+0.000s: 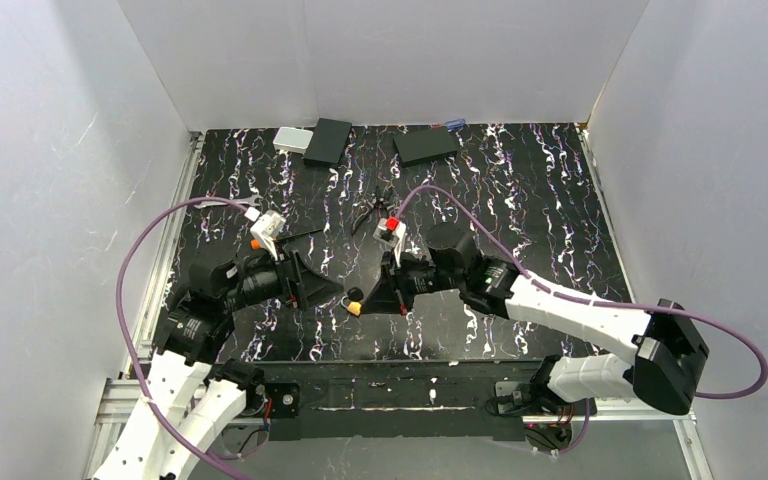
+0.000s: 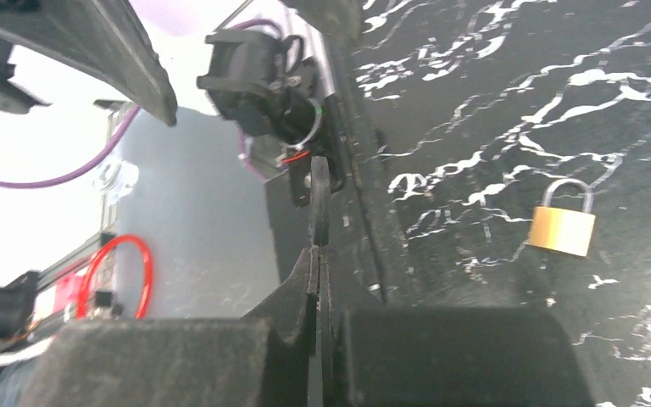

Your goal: Unlock with the key

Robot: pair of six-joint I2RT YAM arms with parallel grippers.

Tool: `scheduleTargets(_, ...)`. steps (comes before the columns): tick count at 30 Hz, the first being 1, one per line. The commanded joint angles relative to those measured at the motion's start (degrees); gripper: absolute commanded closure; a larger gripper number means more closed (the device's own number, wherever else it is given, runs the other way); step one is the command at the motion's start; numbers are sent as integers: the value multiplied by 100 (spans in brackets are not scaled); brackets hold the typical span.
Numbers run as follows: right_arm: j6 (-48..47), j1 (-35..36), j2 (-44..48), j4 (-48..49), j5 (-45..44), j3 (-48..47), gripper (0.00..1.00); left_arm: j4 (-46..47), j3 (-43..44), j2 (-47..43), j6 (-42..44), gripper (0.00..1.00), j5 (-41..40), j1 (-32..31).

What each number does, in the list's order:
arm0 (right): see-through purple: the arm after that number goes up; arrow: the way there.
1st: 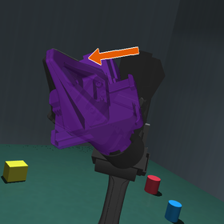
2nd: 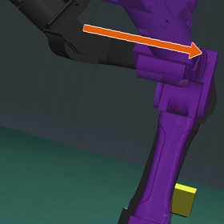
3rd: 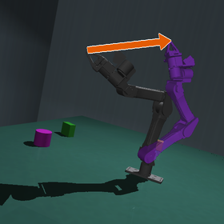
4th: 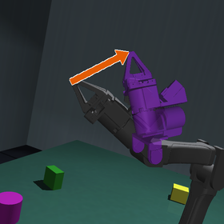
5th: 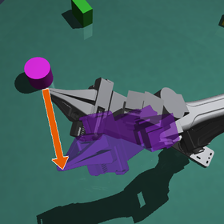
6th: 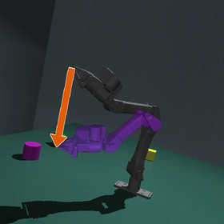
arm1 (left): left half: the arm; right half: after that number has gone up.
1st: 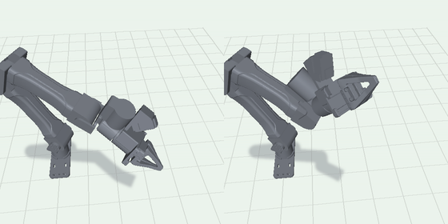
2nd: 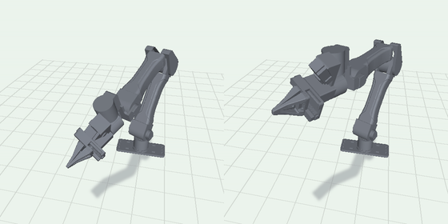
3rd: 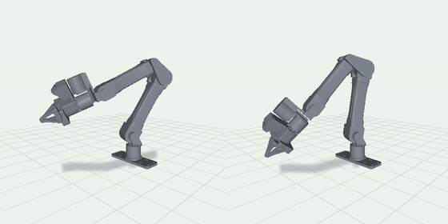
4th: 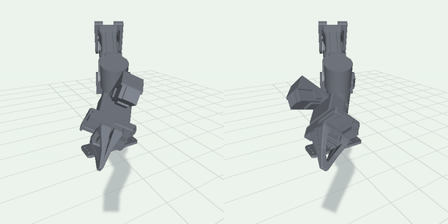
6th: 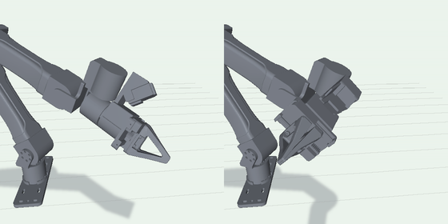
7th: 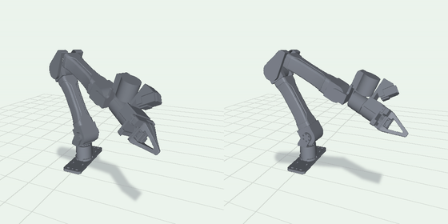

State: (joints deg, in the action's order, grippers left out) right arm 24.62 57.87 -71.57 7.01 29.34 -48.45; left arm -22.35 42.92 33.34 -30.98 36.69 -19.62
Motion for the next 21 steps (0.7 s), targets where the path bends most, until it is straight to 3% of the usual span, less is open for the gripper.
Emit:
scheduleTargets(1, -160, -38, 219, -388, 1248, -533, 99, 400, 235, 97, 426, 32, 1637, 10)
scheduleTargets(6, -508, -39, 106, -1054, 1817, -869, 99, 425, 460, 355, 760, 33, 2393, 4)
scheduleTargets(9, -770, -45, 79, -1276, 1936, -883, 99, 424, 531, 720, 813, 45, 2817, -3)
scheduleTargets(12, -1001, -71, -52, -1510, 2088, -908, 99, 452, 555, 880, 858, 49, 3005, -148)
scheduleTargets(21, -1630, -91, -310, -2379, 2383, -1456, 99, 477, 452, 1028, 967, 49, 3161, -563)
